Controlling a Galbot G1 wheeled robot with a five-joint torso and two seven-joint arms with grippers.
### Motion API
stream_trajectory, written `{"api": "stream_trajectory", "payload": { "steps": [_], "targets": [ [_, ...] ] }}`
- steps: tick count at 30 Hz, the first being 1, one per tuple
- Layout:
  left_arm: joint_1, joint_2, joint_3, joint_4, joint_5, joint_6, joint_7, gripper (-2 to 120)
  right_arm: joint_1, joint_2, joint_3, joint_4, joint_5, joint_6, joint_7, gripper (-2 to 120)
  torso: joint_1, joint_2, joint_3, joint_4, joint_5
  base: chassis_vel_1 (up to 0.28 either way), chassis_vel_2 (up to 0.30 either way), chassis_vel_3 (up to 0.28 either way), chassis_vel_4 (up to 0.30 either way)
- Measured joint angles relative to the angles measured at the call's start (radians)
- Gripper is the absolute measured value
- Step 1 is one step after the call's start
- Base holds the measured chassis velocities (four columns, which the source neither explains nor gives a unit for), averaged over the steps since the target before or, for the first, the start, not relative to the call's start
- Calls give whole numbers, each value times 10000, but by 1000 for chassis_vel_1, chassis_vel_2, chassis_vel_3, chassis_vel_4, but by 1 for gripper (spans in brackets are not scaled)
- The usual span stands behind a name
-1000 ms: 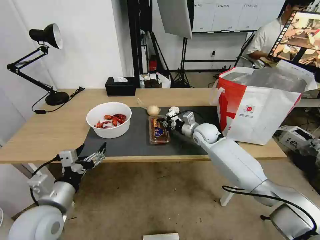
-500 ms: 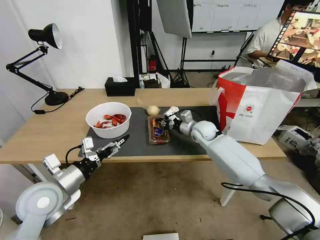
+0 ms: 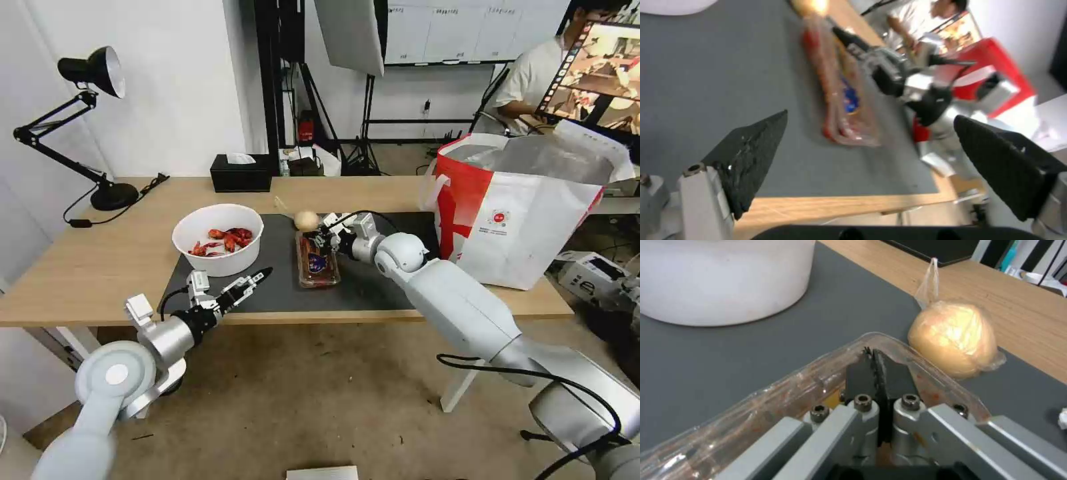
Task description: Pick up the trash from the table and place it into the takeout bag.
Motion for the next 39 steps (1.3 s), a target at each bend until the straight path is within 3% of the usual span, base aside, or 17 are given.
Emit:
{"api": "stream_trajectory", "payload": {
  "steps": [7, 12, 18, 24, 39],
  "targets": [
    [-887, 206, 687, 448, 298, -21, -385, 100, -41, -119, -22, 153, 45, 2, -15, 0, 0, 1, 0, 1, 0, 0, 0, 0, 0],
    [-1738, -40, 1432, 891, 287, -28, -1058, 100, -146, -167, 18, 169, 49, 1, -8, 0, 1, 0, 0, -1, 0, 0, 0, 0, 0],
    [-2249, -115, 2083, 1382, 327, -37, -1333, 100, -163, -192, 46, 173, 48, 1, 3, 0, 0, 0, 0, 0, 1, 0, 0, 0, 0],
    [-2587, -180, 2451, 1618, 381, -69, -1475, 100, -163, -201, 68, 173, 49, 1, 10, 0, 0, 0, 0, 0, 1, 0, 0, 0, 0],
    [-3503, -749, 3388, 2257, 656, -94, -2623, 100, -279, -316, 143, 279, 107, 1, 39, 0, -1, 0, -1, 0, 0, 0, 0, 0, 0]
  ]
}}
